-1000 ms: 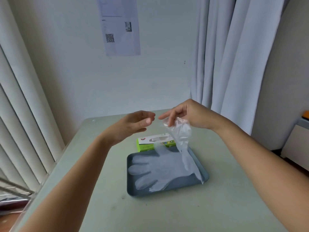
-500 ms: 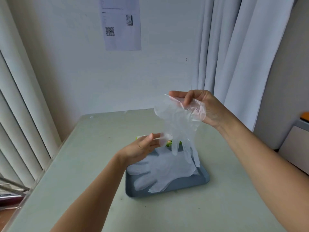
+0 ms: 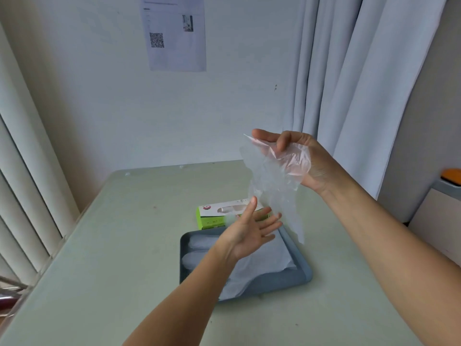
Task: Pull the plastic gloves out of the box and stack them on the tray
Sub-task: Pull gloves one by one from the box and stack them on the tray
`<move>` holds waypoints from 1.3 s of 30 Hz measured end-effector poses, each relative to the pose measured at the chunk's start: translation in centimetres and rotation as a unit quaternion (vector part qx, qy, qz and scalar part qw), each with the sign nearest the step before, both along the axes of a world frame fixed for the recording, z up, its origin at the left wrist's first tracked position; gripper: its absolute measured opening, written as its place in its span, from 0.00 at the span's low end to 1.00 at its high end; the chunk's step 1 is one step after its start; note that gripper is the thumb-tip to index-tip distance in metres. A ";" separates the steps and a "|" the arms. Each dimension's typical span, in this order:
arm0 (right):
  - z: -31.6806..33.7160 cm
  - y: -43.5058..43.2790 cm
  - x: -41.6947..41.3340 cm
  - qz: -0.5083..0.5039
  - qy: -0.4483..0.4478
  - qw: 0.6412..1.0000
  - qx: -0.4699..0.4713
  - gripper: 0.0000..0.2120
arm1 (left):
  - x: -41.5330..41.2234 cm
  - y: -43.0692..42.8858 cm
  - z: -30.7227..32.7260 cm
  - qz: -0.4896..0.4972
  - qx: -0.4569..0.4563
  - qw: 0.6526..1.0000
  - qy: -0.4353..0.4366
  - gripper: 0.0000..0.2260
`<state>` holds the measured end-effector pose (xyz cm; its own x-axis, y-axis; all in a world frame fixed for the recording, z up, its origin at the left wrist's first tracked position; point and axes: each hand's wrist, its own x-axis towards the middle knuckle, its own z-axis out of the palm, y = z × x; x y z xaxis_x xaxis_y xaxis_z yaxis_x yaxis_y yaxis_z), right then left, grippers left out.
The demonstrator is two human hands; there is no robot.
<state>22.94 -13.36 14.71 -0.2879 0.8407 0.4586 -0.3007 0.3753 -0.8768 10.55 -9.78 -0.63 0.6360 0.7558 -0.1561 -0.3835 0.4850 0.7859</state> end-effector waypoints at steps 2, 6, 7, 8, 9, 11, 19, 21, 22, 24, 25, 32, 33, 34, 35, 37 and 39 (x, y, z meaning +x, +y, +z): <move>0.1 0.1 0.0 0.000 0.007 1.000 -0.004 0.23 | 1.3 -0.5 0.0 -0.011 -0.066 0.996 -0.054 0.52; 0.0 0.0 0.6 -0.016 0.019 1.000 -0.012 0.23 | 2.8 -1.5 0.9 0.048 -0.110 0.979 -0.165 0.38; -0.1 0.0 1.0 -0.024 0.018 0.999 -0.013 0.25 | 2.8 -1.4 1.1 0.079 -0.114 0.973 -0.185 0.33; -0.3 0.0 1.4 -0.031 0.017 0.999 -0.015 0.26 | 2.5 -1.3 1.4 0.107 -0.118 0.966 -0.202 0.28; -0.5 0.0 1.8 -0.040 0.016 0.999 -0.018 0.26 | 2.0 -1.1 1.6 0.132 -0.119 0.962 -0.209 0.23; -1.2 0.4 2.6 -0.050 0.007 0.998 -0.024 0.26 | 0.6 -0.6 1.8 0.174 -0.109 0.959 -0.194 0.14; -5.8 1.7 2.9 -0.039 -0.069 0.992 -0.094 0.25 | -7.3 0.9 2.0 0.319 0.009 0.948 -0.003 0.10; -7.3 2.1 2.5 -0.032 -0.090 0.988 -0.117 0.23 | -9.5 0.9 2.6 0.336 0.023 0.940 0.059 0.09; -8.0 2.3 2.4 -0.030 -0.104 0.986 -0.127 0.22 | -10.6 1.0 2.9 0.342 0.022 0.936 0.076 0.08; -9.5 2.7 2.3 -0.025 -0.102 0.981 -0.166 0.18 | -12.5 1.5 3.7 0.333 0.004 0.938 0.092 0.07; -10.1 2.9 2.4 -0.026 -0.090 0.976 -0.196 0.15 | -13.1 1.7 4.0 0.319 -0.012 0.943 0.095 0.07; -14.0 3.5 3.7 -0.067 -0.248 0.944 -0.207 0.10 | -13.1 2.3 3.3 0.279 0.132 0.860 0.406 0.09; -14.4 3.6 4.0 -0.079 -0.295 0.934 -0.185 0.11 | -12.9 2.4 2.6 0.271 0.192 0.817 0.473 0.09; -14.8 3.7 4.2 -0.089 -0.340 0.922 -0.162 0.12 | -12.7 2.4 1.9 0.248 0.248 0.775 0.525 0.08; -15.2 3.7 4.3 -0.095 -0.378 0.909 -0.144 0.14 | -12.5 2.4 1.3 0.219 0.298 0.739 0.564 0.07; -15.9 3.6 4.5 -0.100 -0.440 0.884 -0.122 0.17 | -12.3 2.2 0.2 0.165 0.352 0.688 0.612 0.05; -16.4 3.4 4.7 -0.107 -0.485 0.862 -0.102 0.18 | -12.1 2.1 -0.3 0.134 0.372 0.655 0.644 0.03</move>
<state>27.66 -9.95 -1.65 -0.2809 0.9568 -0.0747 0.6683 0.1391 -0.7307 -1.53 -7.63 -0.98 0.1683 0.9848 0.0429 0.8368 -0.1658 0.5218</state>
